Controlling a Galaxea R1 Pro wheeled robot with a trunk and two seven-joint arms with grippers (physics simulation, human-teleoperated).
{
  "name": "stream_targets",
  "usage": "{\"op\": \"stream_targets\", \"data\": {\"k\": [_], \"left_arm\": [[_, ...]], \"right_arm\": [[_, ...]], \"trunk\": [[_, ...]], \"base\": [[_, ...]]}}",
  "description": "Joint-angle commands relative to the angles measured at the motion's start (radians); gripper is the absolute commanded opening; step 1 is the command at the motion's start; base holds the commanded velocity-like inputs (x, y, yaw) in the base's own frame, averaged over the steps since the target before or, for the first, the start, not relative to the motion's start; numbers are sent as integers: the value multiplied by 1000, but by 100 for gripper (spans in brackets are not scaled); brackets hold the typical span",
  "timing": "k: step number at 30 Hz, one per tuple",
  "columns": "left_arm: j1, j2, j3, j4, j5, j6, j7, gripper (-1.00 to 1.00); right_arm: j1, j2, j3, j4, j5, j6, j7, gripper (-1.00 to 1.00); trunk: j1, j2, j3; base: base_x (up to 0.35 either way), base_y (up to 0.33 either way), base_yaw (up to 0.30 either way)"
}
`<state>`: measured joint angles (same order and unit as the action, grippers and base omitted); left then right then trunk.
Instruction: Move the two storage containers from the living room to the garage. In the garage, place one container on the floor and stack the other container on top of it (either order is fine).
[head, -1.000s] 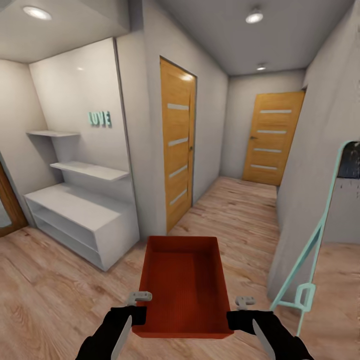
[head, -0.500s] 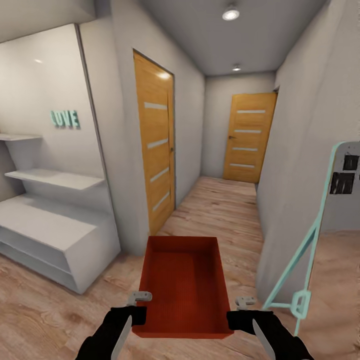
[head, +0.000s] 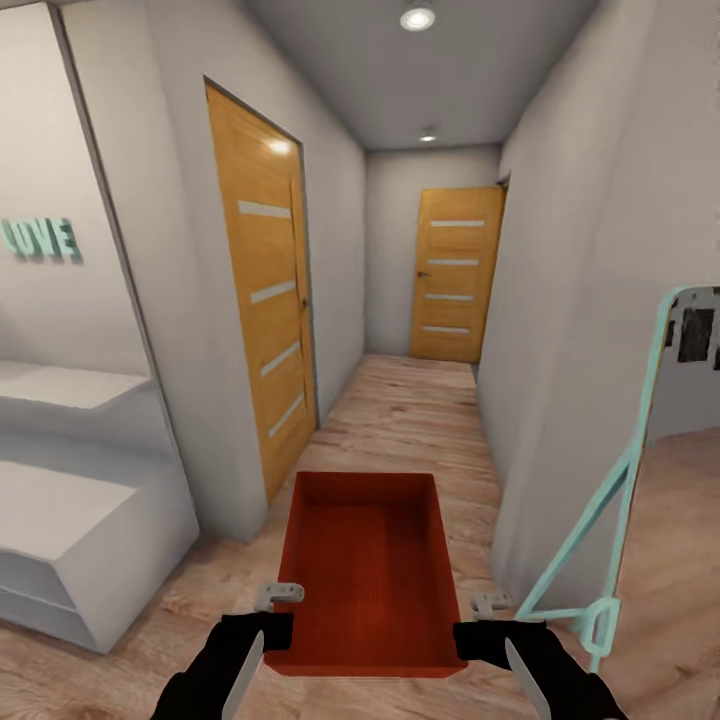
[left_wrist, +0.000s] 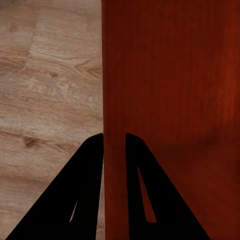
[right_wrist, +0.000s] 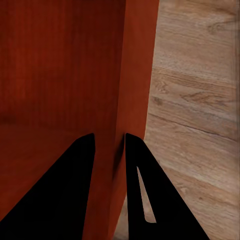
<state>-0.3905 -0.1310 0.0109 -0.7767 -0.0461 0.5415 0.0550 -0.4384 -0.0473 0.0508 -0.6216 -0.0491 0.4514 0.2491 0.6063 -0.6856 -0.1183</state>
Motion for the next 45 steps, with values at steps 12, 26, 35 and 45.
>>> {"op": "stream_targets", "data": {"k": [12, 26, 35, 45], "left_arm": [[-1, 1, 9, -1, -15, 6, 5, -100], [-1, 1, 9, -1, -17, 6, 5, -100], [-1, 1, 9, 0, -17, 6, 5, -100], [-1, 1, 9, 3, -17, 6, 5, -100]], "right_arm": [[0, -8, 9, -3, 25, -62, -4, -100], [0, -8, 9, -3, 25, -62, -4, -100], [0, -8, 9, -3, 23, -62, -4, -100], [0, -8, 9, -3, 23, -62, -4, -100]], "trunk": [[1, -1, -2], [1, -1, -2], [1, -1, -2], [1, -1, -2]], "base": [[307, 157, -60], [312, 88, 0], [315, 76, -87], [315, 113, -272]]}}
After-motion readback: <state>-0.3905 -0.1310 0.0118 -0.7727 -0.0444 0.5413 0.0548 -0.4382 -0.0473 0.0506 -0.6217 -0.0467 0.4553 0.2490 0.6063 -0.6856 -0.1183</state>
